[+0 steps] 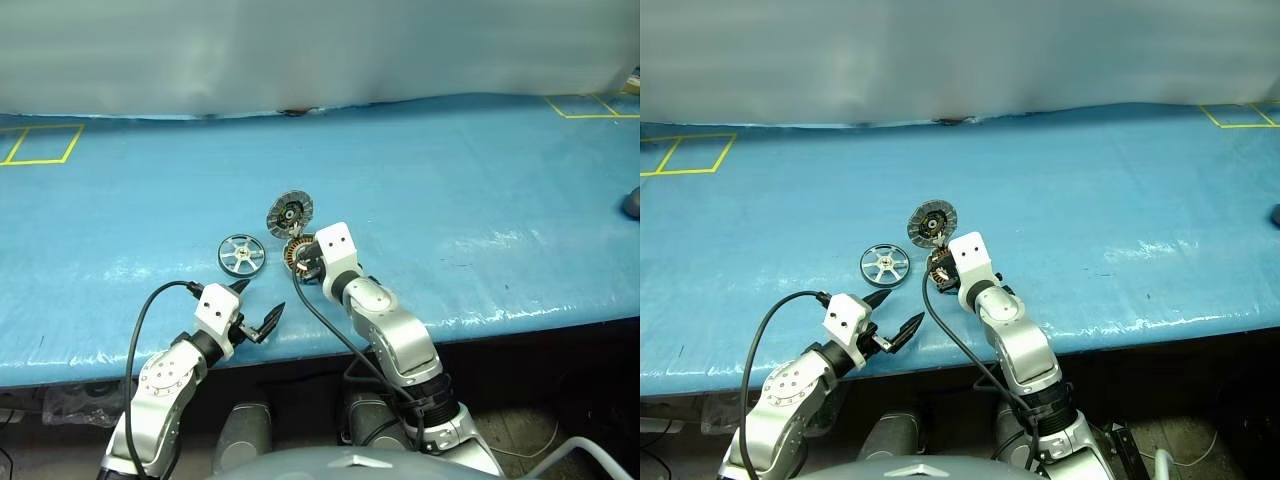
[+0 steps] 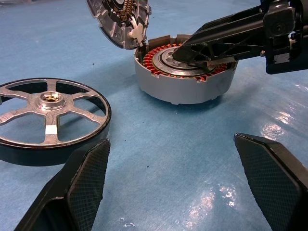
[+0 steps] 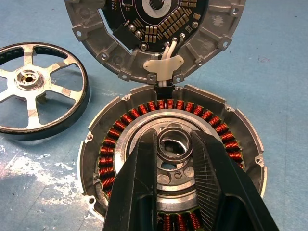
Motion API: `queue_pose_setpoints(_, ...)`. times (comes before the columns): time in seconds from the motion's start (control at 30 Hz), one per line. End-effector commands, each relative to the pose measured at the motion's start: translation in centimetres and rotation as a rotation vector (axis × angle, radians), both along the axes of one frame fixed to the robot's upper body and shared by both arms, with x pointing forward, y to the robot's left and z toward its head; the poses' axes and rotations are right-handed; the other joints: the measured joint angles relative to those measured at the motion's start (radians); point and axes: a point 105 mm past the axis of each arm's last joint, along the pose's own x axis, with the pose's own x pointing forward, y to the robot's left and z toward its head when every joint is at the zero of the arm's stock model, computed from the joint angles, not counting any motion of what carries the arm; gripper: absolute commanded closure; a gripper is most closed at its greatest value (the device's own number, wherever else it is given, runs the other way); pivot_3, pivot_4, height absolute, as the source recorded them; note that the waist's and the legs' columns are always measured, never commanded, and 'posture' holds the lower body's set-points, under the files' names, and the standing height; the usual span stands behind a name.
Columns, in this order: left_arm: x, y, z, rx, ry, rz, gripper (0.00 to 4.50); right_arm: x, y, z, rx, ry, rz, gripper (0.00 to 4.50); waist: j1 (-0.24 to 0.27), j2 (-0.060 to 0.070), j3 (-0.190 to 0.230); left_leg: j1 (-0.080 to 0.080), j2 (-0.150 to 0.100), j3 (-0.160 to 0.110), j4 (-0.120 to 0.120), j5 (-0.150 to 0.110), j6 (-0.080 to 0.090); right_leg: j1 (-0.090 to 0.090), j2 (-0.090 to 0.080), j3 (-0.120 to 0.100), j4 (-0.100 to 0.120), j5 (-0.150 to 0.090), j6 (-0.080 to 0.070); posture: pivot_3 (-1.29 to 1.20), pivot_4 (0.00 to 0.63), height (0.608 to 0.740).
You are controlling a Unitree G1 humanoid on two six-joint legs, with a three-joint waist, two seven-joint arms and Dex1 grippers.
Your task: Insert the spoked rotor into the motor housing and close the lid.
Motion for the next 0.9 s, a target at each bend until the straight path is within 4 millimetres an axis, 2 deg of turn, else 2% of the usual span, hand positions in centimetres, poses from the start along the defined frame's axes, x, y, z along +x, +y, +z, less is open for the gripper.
queue_pose_setpoints(0.03,-0.03,-0.53,1.11,-0.021,-0.038,-0.014,0.0,-0.12,0.42,0.89,0.023,-0.016,0.009,3.83,0.0,0.0,0.0,0.0,0.0,0.0,0.0,0.0,0.0,0.0,0.0,0.0,0.0,0.0,0.0,0.0,0.15,0.74)
queue_pose_setpoints(0.9,-0.08,-0.54,0.96,-0.018,-0.033,-0.017,0.0,-0.35,1.12,1.04,0.038,-0.023,0.043,3.83,0.0,0.0,0.0,-0.001,0.0,0.0,0.0,0.0,0.0,-0.001,0.0,0.0,0.0,0.0,0.0,0.0,0.15,0.74)
